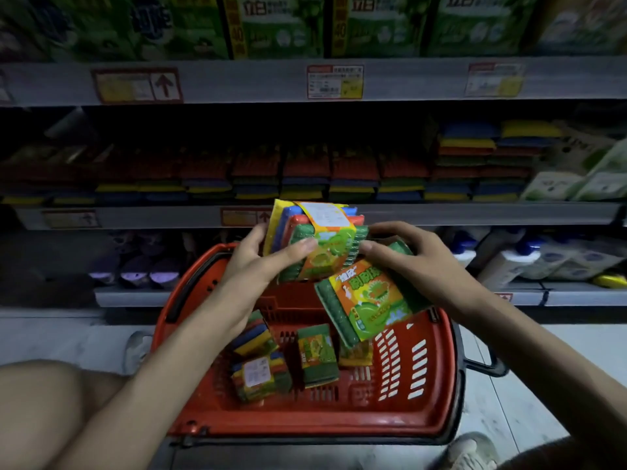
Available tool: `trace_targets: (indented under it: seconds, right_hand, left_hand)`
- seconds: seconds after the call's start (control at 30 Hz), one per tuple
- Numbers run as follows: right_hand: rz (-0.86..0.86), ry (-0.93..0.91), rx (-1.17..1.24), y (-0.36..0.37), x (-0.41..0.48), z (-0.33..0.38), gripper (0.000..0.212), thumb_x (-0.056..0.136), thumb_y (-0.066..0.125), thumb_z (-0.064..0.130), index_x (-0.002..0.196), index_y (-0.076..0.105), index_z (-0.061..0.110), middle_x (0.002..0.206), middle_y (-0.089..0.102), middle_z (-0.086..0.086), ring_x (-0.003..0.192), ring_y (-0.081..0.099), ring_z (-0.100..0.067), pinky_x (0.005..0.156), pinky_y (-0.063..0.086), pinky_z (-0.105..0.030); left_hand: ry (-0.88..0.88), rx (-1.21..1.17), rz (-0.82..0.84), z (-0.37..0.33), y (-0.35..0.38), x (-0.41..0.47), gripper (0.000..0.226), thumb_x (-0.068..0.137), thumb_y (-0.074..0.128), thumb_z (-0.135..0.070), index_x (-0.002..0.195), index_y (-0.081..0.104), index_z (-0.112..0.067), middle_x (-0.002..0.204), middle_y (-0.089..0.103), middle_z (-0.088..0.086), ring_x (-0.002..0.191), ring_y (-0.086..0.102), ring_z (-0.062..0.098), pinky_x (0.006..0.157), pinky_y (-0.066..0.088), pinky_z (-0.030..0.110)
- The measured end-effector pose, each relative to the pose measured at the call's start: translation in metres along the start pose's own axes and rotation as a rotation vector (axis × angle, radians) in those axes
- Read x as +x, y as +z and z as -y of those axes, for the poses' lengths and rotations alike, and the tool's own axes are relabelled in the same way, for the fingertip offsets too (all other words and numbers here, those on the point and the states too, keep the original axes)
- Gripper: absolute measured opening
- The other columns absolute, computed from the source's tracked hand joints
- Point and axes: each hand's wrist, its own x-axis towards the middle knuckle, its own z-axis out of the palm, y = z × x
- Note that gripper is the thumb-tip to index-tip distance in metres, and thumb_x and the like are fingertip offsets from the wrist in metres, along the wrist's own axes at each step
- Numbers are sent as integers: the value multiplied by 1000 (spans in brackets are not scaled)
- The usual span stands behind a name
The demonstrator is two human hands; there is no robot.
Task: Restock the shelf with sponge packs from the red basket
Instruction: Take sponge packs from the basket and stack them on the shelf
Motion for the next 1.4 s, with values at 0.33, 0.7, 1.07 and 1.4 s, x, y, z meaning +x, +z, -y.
trace_targets:
  seconds: [0.33,0.7,1.07,1.4]
  right_hand:
    - [-40,-19,-112,-7,-14,21,32,89,62,55,113,70,37,111,72,7,97,72,-10,92,60,-46]
    - [-105,-12,-390,-7,-16,7,26,89,70,48,113,73,37,99,74,18,89,71,1,82,60,-32]
    - [124,13,107,-22,-6,24,41,98,56,39,137,56,50,115,76,7,95,76,-24,74,60,-29]
    - [135,-98,23,-2,-18,17,55,103,57,30,146,40,59,126,70,20,100,75,-12,80,61,-30]
  left_hand:
    - [-158,-234,-226,-14,-23,-25,42,83,74,-54,114,74,-25,109,79,0,108,72,19,98,53,42]
    - [-212,-403,-165,-8,-2,-18,59,73,80,-35,125,63,-13,111,77,13,96,76,28,76,60,42]
    - [-110,-320,-16,-9,8,2,50,70,72,-33,119,62,-27,105,77,9,88,73,25,69,58,41]
    - [13,-350,-125,-1,16,1,55,71,78,-25,124,66,-23,113,77,9,106,73,29,91,57,45]
